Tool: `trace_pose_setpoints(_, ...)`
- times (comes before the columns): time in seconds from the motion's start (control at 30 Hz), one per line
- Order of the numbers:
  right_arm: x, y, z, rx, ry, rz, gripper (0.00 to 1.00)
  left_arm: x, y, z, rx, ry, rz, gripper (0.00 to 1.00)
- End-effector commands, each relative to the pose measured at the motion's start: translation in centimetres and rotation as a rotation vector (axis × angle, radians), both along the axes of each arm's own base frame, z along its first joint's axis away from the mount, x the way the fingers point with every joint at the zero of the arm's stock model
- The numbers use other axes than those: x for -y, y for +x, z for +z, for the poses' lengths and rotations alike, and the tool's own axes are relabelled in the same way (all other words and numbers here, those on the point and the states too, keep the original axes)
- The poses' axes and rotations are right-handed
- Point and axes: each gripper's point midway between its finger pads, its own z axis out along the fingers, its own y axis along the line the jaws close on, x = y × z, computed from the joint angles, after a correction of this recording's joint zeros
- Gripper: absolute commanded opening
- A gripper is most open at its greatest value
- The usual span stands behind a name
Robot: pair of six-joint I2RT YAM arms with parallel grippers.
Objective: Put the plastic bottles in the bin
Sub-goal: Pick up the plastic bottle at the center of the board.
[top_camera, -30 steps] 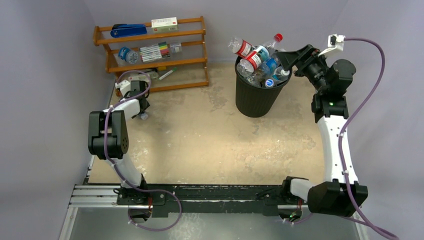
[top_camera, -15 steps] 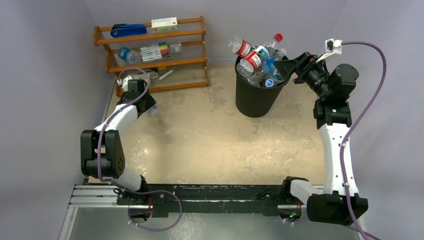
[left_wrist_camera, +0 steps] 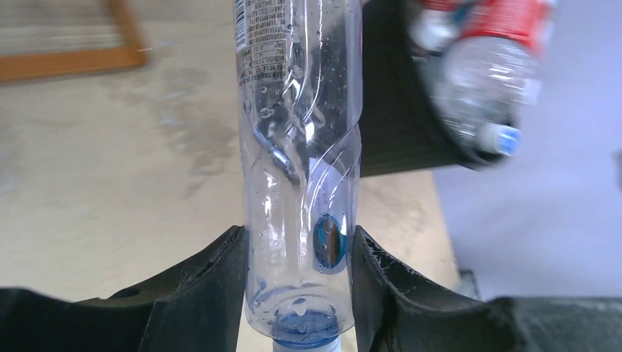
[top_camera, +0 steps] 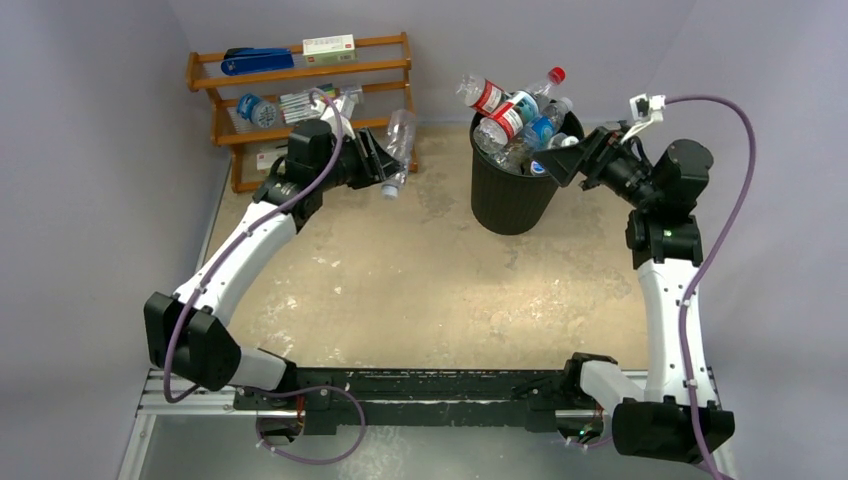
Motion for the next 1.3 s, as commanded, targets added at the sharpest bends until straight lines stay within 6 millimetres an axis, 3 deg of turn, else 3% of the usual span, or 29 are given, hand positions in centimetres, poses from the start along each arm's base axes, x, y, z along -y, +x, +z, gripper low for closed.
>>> trace_pose_setpoints(0.0,-1.8,-1.8,-1.2,-0.039,0.063,0.153,0.91,4.8,-4.5,10.3,0.219,-0.257,-0.305,0.41)
trace_pose_setpoints(0.17,-3.0,-2.7,-1.2,-0.042,0.123,0.244,0.91,8.4,-8.2,13.4,0.276,-0.392,-0.489,0.42)
trace_pose_setpoints(0.37,-4.7,-2.9,-0.9,-0.04,0.148,0.302,0.93,12.2,-10.8,15.6,0.302,-0.501,-0.601,0.43)
trace_pose_setpoints(0.6,-6.3,-3.0,0.1,-0.007,0.188,0.323,1.0,15.6,-11.9,15.2,0.276,-0.533,-0.655,0.43)
trace_pose_setpoints(0.93,-7.7,-2.1,-0.2,-0.025,0.216,0.337,1.0,18.9,-12.4,15.2,0.266,-0.579,-0.699,0.44)
trace_pose_setpoints(1.07,-7.3,-1.7,-0.4,-0.034,0.211,0.295,0.84,19.5,-12.0,15.1,0.262,-0.589,-0.698,0.44)
trace_pose_setpoints(1.2,-6.8,-1.4,-0.2,-0.032,0.206,0.241,0.51,19.7,-11.3,14.9,0.259,-0.554,-0.676,0.49)
trace_pose_setpoints(1.27,-6.7,-1.3,-0.3,-0.048,0.204,0.226,0.44,19.7,-11.0,14.7,0.258,-0.516,-0.667,0.53)
